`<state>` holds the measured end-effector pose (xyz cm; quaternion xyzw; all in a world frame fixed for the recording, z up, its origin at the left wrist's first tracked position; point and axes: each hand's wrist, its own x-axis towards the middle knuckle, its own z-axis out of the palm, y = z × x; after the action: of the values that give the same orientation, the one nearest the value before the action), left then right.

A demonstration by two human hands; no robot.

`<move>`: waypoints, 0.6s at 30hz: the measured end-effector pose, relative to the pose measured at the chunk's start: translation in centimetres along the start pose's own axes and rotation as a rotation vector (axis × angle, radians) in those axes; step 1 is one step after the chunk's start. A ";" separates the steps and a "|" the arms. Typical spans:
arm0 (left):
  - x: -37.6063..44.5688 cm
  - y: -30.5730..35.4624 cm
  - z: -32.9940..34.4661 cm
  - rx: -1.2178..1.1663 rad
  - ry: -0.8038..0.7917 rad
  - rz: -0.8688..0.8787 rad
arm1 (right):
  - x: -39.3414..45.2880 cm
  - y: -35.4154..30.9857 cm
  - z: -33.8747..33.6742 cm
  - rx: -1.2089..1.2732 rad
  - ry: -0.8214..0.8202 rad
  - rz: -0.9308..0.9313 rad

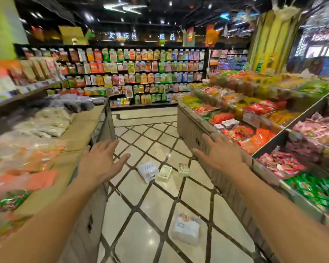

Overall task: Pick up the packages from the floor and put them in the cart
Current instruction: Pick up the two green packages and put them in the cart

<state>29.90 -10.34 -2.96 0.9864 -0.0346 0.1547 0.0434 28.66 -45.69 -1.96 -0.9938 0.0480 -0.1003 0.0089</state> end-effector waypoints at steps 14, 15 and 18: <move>25.9 -9.2 10.5 -0.028 0.018 -0.027 | 27.8 -9.4 9.0 -0.030 0.008 -0.001; 28.0 -10.0 11.4 -0.025 0.009 -0.024 | 29.7 -9.9 9.5 -0.029 0.003 0.004; 34.7 -12.2 14.1 -0.023 -0.021 -0.022 | 35.1 -10.8 10.7 -0.004 -0.015 0.054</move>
<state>68.17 -1.50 -6.56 0.9878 -0.0258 0.1432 0.0559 66.02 -38.22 -5.18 -0.9928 0.0750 -0.0927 0.0102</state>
